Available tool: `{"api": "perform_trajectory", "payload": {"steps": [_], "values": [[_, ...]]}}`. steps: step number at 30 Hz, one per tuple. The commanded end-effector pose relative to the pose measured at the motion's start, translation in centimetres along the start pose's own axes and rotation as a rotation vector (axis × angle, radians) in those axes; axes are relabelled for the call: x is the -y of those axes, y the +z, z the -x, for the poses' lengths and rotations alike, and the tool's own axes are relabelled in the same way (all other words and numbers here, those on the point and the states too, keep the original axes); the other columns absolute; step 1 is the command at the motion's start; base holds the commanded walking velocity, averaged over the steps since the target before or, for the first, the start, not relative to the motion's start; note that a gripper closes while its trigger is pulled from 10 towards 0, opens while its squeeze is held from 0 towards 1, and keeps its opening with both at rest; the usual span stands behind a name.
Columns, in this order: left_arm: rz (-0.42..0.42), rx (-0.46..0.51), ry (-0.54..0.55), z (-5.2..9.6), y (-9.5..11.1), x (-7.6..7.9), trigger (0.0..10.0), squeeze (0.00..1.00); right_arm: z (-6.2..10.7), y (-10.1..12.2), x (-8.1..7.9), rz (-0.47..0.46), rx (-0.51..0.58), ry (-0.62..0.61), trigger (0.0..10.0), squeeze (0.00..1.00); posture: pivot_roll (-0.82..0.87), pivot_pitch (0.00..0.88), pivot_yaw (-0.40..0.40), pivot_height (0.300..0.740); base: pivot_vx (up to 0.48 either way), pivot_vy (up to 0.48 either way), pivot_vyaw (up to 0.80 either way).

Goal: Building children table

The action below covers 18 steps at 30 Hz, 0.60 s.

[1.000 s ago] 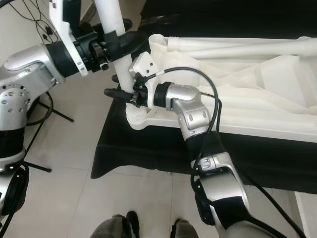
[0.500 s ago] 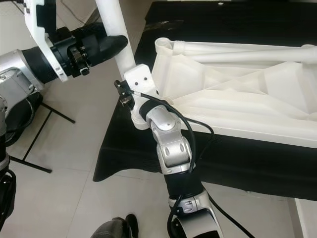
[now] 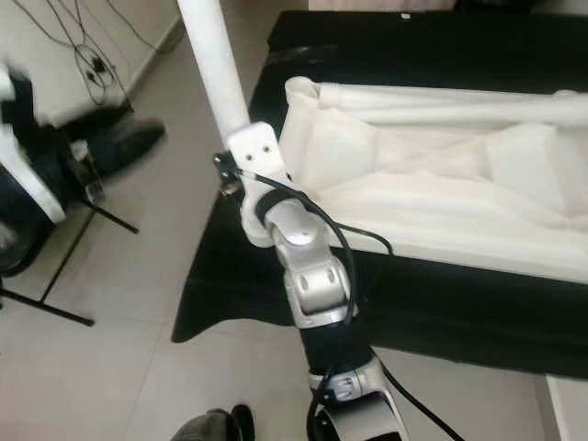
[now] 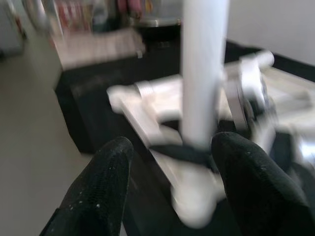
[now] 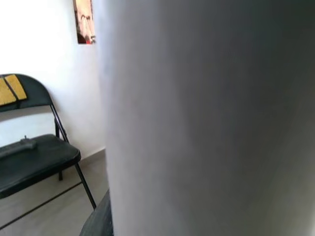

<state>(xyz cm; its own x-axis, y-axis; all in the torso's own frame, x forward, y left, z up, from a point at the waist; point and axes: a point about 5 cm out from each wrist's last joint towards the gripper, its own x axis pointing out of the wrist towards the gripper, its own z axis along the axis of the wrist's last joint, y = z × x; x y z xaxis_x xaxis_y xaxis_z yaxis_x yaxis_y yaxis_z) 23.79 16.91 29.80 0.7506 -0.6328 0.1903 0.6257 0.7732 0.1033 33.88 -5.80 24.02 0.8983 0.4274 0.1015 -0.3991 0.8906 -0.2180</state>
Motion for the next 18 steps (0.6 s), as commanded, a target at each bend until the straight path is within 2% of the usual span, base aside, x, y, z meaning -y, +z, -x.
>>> {"api": "perform_trajectory", "payload": {"steps": [1,2,3,4,6,7,8,9,10,14,18], "values": [[0.004,-0.020,-0.003,0.5,-0.7,1.0,10.0,0.00,0.0,-2.0,0.3,-0.023,-0.092,-0.007,10.0,0.00,0.09,0.180,0.063,0.740,0.000,0.000,0.00],[0.004,-0.020,-0.003,0.5,-0.7,1.0,10.0,0.00,0.0,-2.0,0.3,-0.023,-0.092,-0.007,10.0,0.00,0.09,0.180,0.063,0.740,0.000,0.000,0.00],[0.042,-0.056,-0.008,1.0,-2.1,2.2,10.0,0.00,0.0,-1.9,0.4,-0.029,-0.081,0.007,10.0,0.00,0.09,0.182,0.062,0.740,0.000,0.000,0.00],[0.083,-0.117,-0.027,1.6,-4.2,4.2,10.0,0.00,-0.1,-1.6,0.6,-0.050,-0.060,0.042,10.0,0.00,0.09,0.185,0.062,0.740,0.000,0.000,0.00],[0.143,-0.187,-0.046,2.6,-6.4,6.8,10.0,0.00,-0.2,-1.3,0.8,-0.072,-0.032,0.089,10.0,0.00,0.09,0.188,0.060,0.740,0.000,0.000,0.00],[0.143,-0.187,-0.046,2.6,-6.4,6.8,10.0,0.00,-0.2,-1.3,0.8,-0.072,-0.032,0.089,10.0,0.00,0.09,0.188,0.060,0.740,0.000,0.000,0.00],[0.191,-0.211,-0.035,3.1,-7.4,7.8,10.0,0.00,-0.3,-1.1,1.1,-0.081,-0.018,0.106,10.0,0.00,0.10,0.190,0.056,0.740,0.000,0.000,0.00],[0.191,-0.211,-0.035,3.1,-7.4,7.8,10.0,0.00,-0.3,-1.1,1.1,-0.081,-0.018,0.106,10.0,0.00,0.10,0.190,0.056,0.740,0.000,0.000,0.00],[0.242,-0.249,-0.008,3.7,-8.9,8.9,10.0,0.00,-0.5,-1.0,1.7,-0.096,0.001,0.125,10.0,1.00,0.10,0.191,0.056,0.740,0.000,0.000,0.00],[0.260,-0.263,0.013,4.1,-9.6,9.3,10.0,0.00,-0.6,-1.0,1.9,-0.108,0.010,0.134,10.0,1.00,0.10,0.196,0.053,0.740,0.000,0.000,0.00],[0.290,-0.283,0.051,4.8,-10.6,9.5,10.0,0.00,-0.6,-0.6,2.2,-0.137,0.057,0.211,10.0,1.00,0.11,0.200,0.053,0.740,0.000,0.000,0.00]]}}
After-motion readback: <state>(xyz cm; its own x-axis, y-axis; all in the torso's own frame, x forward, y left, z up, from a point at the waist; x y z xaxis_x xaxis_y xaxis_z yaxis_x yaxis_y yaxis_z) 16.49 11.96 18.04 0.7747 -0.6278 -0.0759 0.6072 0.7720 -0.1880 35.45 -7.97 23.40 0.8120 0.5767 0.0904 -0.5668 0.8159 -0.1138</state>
